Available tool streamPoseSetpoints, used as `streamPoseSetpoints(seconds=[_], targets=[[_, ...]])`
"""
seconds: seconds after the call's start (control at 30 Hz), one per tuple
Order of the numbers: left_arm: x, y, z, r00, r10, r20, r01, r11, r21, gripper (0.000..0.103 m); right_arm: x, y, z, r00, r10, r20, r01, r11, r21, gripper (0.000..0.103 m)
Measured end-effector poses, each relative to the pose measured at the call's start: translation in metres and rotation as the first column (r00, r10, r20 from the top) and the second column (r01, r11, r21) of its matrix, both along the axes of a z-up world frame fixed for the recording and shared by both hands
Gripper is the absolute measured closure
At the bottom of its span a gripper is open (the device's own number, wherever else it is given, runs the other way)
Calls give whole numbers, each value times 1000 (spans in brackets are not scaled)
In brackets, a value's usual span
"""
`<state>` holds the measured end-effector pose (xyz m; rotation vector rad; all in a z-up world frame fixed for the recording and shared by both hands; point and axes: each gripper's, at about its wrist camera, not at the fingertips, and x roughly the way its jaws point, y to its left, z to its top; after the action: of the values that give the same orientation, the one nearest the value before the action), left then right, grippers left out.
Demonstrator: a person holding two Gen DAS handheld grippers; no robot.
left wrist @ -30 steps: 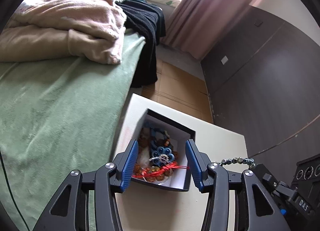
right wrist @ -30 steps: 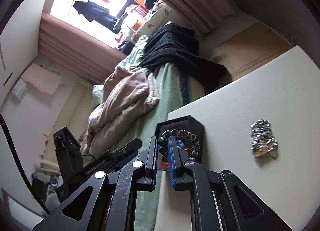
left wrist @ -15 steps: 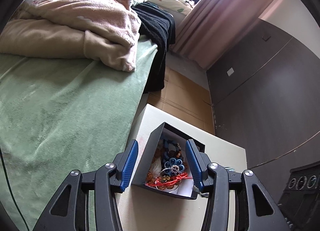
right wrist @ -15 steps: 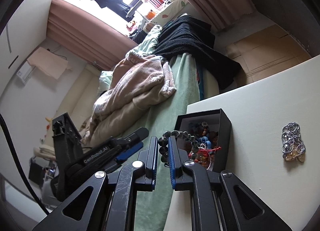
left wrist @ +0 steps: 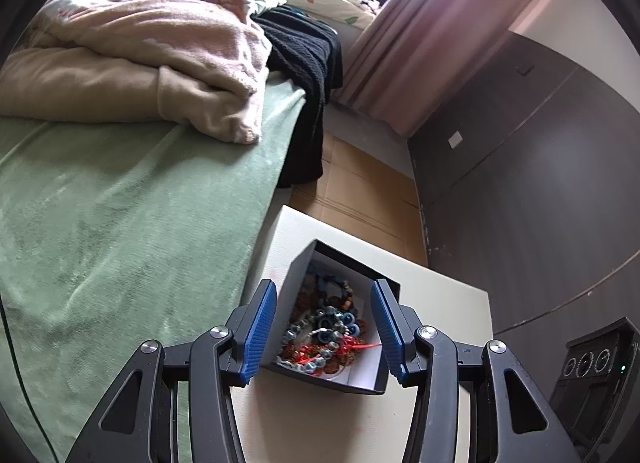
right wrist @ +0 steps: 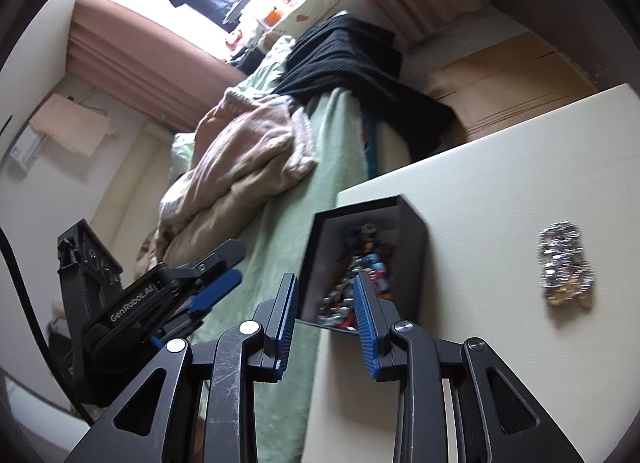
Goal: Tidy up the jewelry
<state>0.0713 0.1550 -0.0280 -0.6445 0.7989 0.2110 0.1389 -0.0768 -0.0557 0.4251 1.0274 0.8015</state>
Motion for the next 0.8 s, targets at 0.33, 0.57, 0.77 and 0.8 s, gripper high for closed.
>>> streamPoseSetpoints(seconds=[0.33,0.57,0.77,0.8], targets=[[9,-47,1,995,-95,-15,96,993,67,53,1,-78,10,986,-165,-1,164,986,-31,48],[20,-89,-1,984,-174,-26,176,979,100,52,3,-121,12,971,-237,-17,235,969,-78,48],[31,-120,-9,972,-229,-52,234,965,122,52,7,-144,3,961,-271,-56,263,957,-124,47],[34,-127,-11,969,-241,-59,246,960,129,52,8,-148,2,959,-277,-59,267,954,-133,47]])
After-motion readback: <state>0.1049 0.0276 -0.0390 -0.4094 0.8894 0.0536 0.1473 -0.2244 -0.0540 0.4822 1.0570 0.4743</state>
